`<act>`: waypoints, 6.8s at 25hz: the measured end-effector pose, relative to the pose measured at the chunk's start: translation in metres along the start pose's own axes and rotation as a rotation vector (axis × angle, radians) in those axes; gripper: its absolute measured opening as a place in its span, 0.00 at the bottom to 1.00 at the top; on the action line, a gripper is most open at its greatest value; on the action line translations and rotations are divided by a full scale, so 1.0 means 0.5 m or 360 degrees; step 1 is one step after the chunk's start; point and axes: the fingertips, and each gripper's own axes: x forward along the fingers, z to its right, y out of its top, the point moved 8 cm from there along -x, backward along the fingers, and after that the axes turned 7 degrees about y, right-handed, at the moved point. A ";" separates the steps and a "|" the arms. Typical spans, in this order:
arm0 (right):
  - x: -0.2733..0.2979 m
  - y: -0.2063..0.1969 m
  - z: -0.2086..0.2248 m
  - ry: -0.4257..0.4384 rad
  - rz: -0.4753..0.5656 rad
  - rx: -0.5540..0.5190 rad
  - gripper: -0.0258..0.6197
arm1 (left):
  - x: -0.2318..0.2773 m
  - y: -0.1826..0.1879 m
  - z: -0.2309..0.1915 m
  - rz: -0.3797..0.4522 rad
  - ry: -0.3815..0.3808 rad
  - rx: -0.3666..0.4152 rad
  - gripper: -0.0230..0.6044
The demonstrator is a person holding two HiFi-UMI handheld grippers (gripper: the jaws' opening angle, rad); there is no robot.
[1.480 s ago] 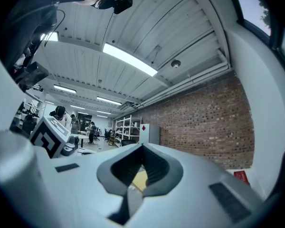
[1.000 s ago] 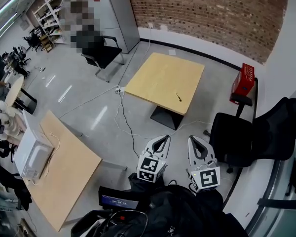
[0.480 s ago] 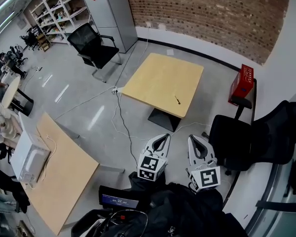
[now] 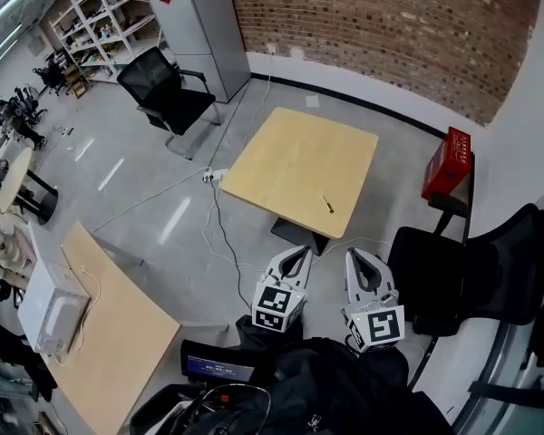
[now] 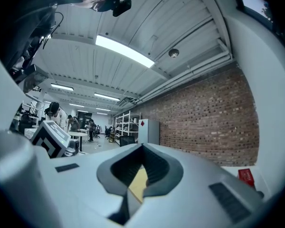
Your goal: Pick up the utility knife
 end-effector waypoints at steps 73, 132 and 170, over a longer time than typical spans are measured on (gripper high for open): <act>0.440 -0.420 0.266 -0.0009 -0.0813 0.0433 0.05 | 0.461 -0.222 -0.282 -0.0624 -0.0021 -0.0156 0.04; 0.609 -0.809 0.374 0.0168 -0.1601 0.0354 0.18 | 0.523 -0.466 -0.359 -0.1034 0.0087 -0.0354 0.04; 0.548 -0.352 0.363 -0.0096 -0.0789 0.0255 0.15 | 0.523 -0.152 -0.340 -0.0524 0.0057 -0.0182 0.04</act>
